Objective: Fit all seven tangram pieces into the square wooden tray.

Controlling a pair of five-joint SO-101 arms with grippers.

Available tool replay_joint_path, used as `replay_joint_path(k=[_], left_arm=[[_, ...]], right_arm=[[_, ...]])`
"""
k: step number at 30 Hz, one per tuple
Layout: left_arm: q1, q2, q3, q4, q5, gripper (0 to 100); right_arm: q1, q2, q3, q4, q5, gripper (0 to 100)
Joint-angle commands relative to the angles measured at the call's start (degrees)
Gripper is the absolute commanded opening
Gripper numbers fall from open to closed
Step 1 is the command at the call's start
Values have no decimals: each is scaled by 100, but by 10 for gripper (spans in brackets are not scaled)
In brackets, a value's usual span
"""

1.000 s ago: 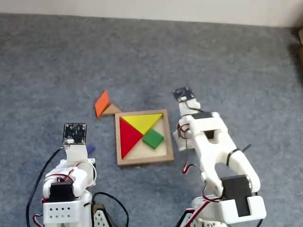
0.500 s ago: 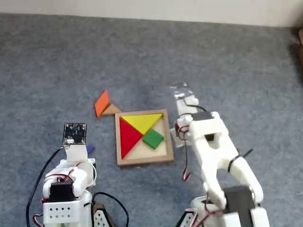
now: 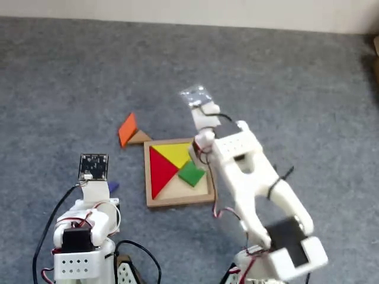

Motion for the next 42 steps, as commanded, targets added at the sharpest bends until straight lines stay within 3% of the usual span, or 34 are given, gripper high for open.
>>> replay_joint_path(k=[1,11,17,42], left_arm=[[-66,-198,119,26,-44,6],[-66,-198,119,26,-44,6],[-66,-198,119,26,-44,6],[-66,-198,119,26,-44,6]], right_arm=[[-136,303,-787,286,-70,53],[-136,760,-1138,321,-79,59],[-136,769,-1138,330,-396,149],[-418,734,-1165,629,-404,209]])
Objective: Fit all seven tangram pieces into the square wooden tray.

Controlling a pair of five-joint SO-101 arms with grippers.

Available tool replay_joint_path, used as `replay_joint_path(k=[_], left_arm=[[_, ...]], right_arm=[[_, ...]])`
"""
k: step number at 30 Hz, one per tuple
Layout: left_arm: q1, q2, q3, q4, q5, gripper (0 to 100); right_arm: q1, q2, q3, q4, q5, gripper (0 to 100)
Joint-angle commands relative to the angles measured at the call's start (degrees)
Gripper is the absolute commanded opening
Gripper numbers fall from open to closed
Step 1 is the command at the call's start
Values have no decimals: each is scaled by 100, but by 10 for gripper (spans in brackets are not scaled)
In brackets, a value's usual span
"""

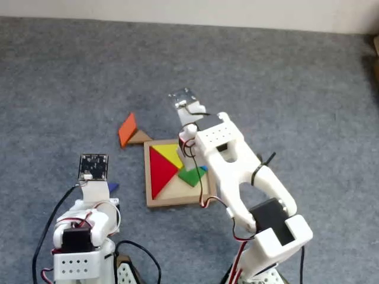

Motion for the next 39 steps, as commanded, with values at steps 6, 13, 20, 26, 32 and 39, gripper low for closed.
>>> replay_joint_path(k=[6,13,20,26,32,39], left_arm=[[-66,-198,119,26,-44,6],[-66,-198,119,26,-44,6],[-66,-198,119,26,-44,6],[-66,-198,119,26,-44,6],[-66,-198,119,26,-44,6],[-66,-198,119,26,-44,6]], right_arm=[[-48,-760,-321,145,440,6],[224,-2571,488,505,598,4],[1007,-4251,2053,479,598,6],[1631,-5578,3099,505,598,6],[2176,-6615,4084,479,598,6],[2281,-7785,5033,479,598,5]])
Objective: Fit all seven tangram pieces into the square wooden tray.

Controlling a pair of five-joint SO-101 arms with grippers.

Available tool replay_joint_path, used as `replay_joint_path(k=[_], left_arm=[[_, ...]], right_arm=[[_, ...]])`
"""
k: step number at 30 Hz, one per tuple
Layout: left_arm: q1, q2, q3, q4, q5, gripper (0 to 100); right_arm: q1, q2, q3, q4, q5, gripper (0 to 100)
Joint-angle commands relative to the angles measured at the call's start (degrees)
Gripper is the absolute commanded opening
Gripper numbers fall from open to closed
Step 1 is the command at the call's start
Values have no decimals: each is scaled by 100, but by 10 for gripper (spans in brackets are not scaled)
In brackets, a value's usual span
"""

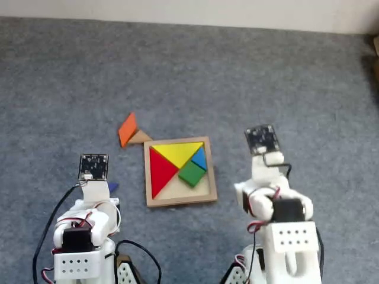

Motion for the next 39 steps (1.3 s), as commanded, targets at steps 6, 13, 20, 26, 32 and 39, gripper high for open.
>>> replay_joint_path(k=[6,13,20,26,32,39], left_arm=[[-66,-198,119,26,-44,6],[-57,-198,119,26,-44,6],[-48,-198,119,26,-44,6],[-207,-207,-637,26,-53,6],[-831,-207,-1789,-26,-404,7],[-831,-119,-2985,-202,-2444,7]], right_arm=[[101,-1684,796,-180,53,5],[92,-3073,1622,-251,53,5],[101,-3811,2791,-259,-229,5],[321,-3758,2905,-479,-343,5],[312,-3758,3688,-532,-343,5],[312,-3758,3705,-505,-343,5]])
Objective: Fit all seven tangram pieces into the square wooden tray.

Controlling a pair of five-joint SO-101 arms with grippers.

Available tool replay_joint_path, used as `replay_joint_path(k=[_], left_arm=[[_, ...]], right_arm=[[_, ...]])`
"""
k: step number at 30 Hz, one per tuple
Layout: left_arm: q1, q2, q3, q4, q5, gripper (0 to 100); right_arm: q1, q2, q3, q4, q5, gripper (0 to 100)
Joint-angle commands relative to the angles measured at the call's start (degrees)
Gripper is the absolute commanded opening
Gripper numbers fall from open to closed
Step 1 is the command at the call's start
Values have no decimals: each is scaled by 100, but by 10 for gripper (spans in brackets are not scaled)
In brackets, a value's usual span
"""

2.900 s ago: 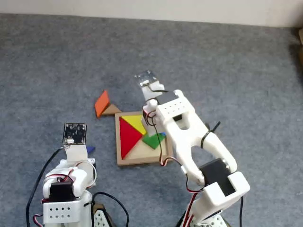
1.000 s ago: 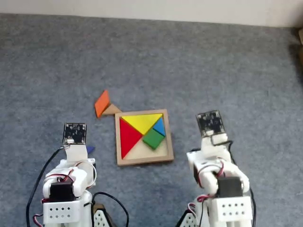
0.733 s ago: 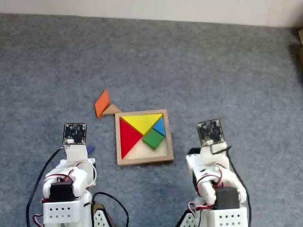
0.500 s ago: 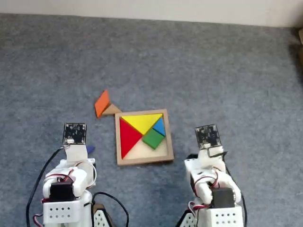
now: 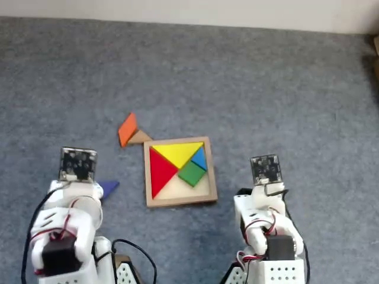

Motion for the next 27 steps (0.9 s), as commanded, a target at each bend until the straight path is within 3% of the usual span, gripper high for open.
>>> replay_joint_path(k=[1,8,15,20,27], left_arm=[[-92,-13,-813,-176,-448,7],[-66,2826,-1991,-70,-844,21],[-356,5692,-3020,281,-1793,271],[-409,7002,-3257,281,-2866,274],[-435,8154,-3240,-563,-2945,274]], right_arm=[[66,-48,813,-101,-62,5],[66,-48,813,-101,-62,5],[75,-40,813,-101,-62,5],[84,-40,813,-101,-53,5],[84,-40,813,-101,-35,5]])
